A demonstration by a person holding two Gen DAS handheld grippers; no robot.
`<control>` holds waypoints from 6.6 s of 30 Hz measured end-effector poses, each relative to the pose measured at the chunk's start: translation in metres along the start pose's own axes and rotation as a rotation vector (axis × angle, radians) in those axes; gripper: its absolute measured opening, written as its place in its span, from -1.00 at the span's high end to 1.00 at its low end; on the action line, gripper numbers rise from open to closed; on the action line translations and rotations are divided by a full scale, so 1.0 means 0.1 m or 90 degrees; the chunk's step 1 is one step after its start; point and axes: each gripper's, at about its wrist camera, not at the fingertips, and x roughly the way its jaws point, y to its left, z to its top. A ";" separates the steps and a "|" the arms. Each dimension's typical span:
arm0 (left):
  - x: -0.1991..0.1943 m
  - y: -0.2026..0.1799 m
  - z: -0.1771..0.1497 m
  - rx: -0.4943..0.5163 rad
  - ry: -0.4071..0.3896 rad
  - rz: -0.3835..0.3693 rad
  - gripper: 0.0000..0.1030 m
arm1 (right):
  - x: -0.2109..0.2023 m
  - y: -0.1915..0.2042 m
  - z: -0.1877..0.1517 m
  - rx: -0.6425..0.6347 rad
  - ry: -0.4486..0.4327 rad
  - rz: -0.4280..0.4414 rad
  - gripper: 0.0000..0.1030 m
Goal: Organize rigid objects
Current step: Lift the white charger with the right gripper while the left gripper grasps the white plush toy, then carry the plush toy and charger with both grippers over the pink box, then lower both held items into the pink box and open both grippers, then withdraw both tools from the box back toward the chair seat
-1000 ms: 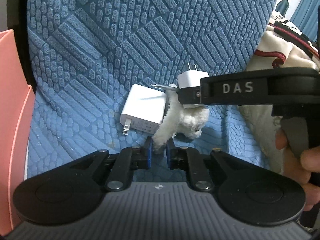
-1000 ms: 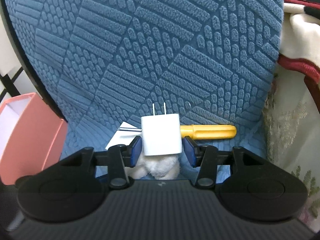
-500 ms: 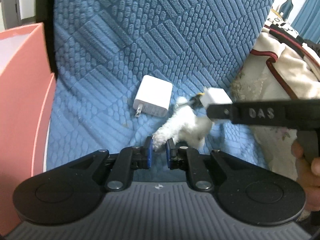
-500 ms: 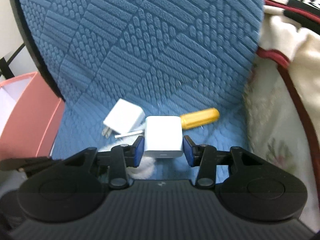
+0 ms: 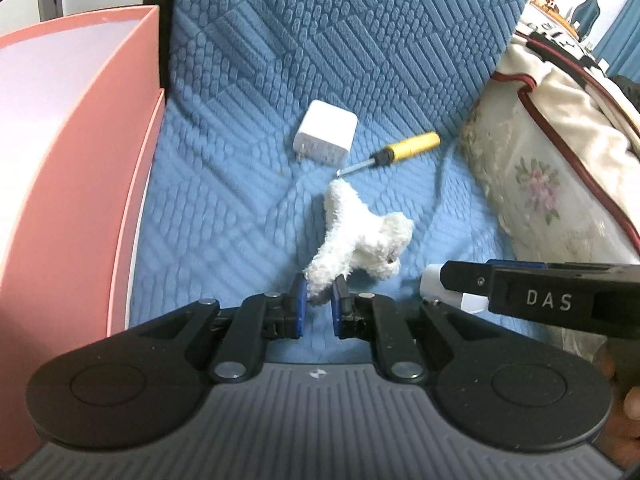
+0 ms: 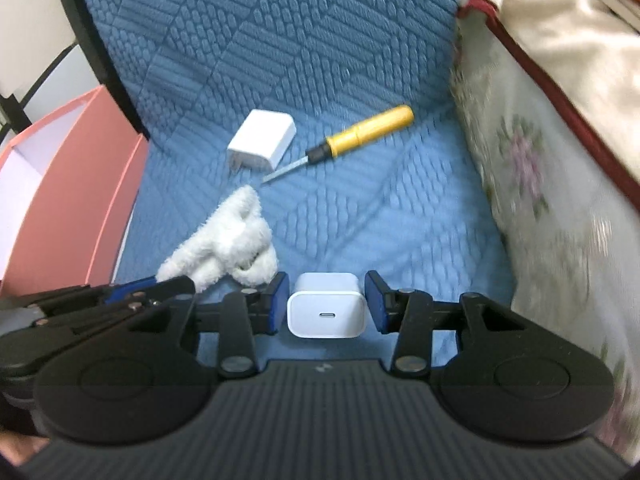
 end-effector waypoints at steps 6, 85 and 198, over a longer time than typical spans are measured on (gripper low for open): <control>-0.18 0.02 -0.19 -0.007 0.013 -0.002 0.71 | -0.12 -0.07 -0.31 0.073 0.014 -0.003 0.13; -0.37 0.04 -0.28 0.025 0.005 -0.055 0.00 | -0.37 -0.04 -0.57 0.136 0.003 -0.004 0.10; -2.36 0.81 0.11 0.016 -0.194 -0.011 -0.49 | -1.70 1.26 -0.13 -0.052 -0.199 0.081 0.15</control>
